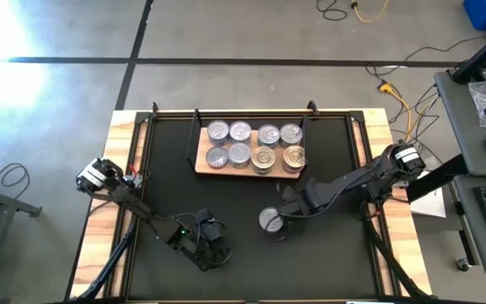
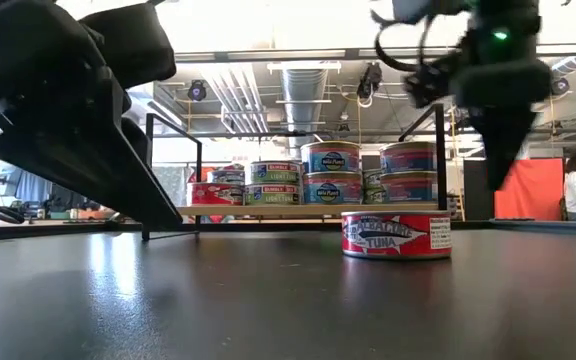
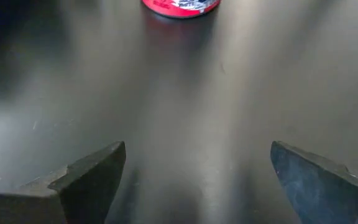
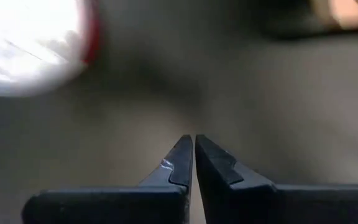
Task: Stack canned seafood by type on shelf
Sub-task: Stack the red tuna can on the red tuna can
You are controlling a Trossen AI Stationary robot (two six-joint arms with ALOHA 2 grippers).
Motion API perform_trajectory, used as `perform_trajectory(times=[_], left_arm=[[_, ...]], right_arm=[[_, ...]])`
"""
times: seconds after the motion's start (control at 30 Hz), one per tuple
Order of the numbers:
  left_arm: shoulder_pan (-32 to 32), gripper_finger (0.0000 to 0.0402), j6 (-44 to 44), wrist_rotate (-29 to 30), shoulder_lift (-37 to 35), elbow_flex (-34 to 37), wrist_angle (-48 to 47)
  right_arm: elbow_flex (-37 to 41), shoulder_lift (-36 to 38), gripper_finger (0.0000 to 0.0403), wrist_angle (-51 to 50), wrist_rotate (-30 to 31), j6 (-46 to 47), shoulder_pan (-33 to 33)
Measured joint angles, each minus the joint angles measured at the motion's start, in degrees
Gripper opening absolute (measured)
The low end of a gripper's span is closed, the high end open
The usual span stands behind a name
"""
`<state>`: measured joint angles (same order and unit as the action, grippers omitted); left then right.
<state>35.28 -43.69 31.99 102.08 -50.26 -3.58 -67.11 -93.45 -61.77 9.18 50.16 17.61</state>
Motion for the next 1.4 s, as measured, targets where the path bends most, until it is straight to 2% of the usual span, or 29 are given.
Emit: perform_trajectory(times=[0.07,0.17,0.37,0.47,0.57,0.63,0.83,0.97,1.1,1.23,1.33,1.4], left_arm=[[0.0,0.0385,0.2,0.0,0.0,0.1,-0.4],[-0.1,0.0385,0.3,0.0,0.0,0.1,-0.7],[-0.1,0.0385,1.9,0.5,-1.8,0.7,-2.3],[-0.1,0.0385,2.7,0.5,-2.4,0.8,-3.4],[-0.1,0.0385,2.9,0.0,-2.6,0.8,-3.9],[-0.1,0.0385,2.7,-0.6,-2.6,0.8,-3.9],[-0.1,0.0385,3.1,-1.0,-2.6,0.8,-3.7],[-0.1,0.0385,6.5,0.6,-2.6,0.9,-2.7],[-0.5,0.0385,13.1,2.2,-2.8,0.9,-0.8],[-1.2,0.0385,15.4,2.2,-2.9,1.1,0.3],[-1.8,0.0385,17.1,1.7,-2.9,1.2,1.6],[-2.0,0.0385,17.7,1.6,-2.9,1.2,2.1]], right_arm=[[1.0,0.0,0.0013,-3.9,0.0,0.4,0.7],[3.6,-0.4,0.0013,-2.2,-0.2,1.1,1.3],[5.9,-1.8,0.0013,11.6,-0.9,3.5,0.6],[5.2,-1.8,0.0013,22.1,-3.2,0.4,0.1],[3.3,-1.7,0.0013,28.2,-4.8,-4.4,0.0],[1.9,-1.5,0.0013,27.0,-3.8,-6.6,0.0],[1.2,-1.4,0.0013,14.0,-1.1,-6.7,0.0],[1.8,-1.6,0.0013,13.1,-1.2,-6.7,0.6],[1.9,-2.6,0.0013,19.2,-0.8,-7.6,0.6],[1.9,-6.4,0.0013,30.4,1.1,-12.5,-0.1],[0.6,-9.9,0.0013,37.8,-1.1,-15.5,-0.9],[-2.3,-11.4,0.0013,38.7,-1.5,-18.6,-1.1]])
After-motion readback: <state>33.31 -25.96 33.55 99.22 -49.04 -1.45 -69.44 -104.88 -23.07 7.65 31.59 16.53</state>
